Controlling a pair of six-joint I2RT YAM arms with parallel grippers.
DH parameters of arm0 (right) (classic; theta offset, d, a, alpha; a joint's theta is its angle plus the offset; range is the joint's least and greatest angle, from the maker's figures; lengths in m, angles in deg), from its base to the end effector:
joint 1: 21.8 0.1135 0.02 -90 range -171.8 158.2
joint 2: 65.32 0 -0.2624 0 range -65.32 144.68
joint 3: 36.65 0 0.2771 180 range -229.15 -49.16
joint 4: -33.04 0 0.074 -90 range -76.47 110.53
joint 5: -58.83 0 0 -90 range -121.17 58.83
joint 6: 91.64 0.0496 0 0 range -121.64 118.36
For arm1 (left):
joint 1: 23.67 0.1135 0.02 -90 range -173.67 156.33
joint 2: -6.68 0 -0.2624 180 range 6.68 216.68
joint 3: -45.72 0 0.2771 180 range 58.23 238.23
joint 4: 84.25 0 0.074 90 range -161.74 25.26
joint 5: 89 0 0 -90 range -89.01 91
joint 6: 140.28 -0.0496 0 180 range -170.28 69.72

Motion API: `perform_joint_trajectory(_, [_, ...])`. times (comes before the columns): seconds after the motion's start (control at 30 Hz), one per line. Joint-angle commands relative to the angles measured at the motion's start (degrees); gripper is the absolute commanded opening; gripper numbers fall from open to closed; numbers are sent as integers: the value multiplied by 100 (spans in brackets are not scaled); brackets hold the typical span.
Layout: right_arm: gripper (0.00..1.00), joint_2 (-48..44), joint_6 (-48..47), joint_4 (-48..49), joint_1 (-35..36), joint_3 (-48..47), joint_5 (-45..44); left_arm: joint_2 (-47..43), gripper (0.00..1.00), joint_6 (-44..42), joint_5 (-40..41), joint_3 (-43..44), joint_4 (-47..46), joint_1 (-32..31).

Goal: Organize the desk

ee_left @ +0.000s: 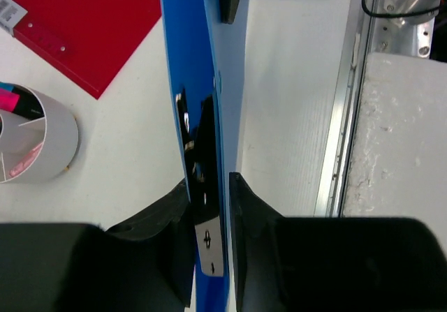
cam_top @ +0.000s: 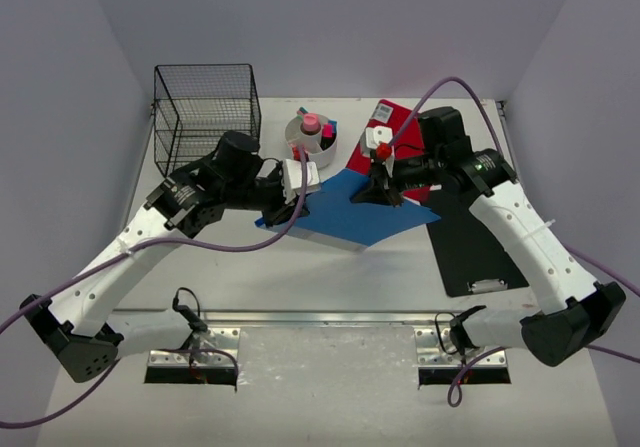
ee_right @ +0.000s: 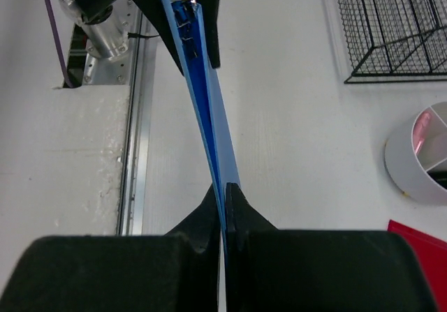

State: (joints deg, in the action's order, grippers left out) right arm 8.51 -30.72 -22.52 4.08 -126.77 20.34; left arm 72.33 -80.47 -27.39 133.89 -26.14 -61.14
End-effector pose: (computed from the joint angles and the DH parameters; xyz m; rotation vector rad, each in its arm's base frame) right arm 0.2476 0.1633 0.3769 -1.3699 1.6117 0.9671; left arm 0.1947 -0.1790 0.3902 1.4310 1.6325 -0.6137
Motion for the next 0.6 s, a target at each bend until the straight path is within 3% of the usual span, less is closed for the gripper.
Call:
perform_joint_trajectory(0.0, [0, -122, 923, 831, -426, 17, 370, -302, 25, 638, -660, -299, -566, 279])
perform_joint_trajectory(0.33, [0, -149, 1157, 1002, -594, 46, 746, -220, 43, 830, -1287, -458, -864, 681])
perform_joint_trajectory(0.57, [0, -191, 1274, 1167, -594, 197, 896, 39, 47, 1059, -1461, -271, -1141, 679])
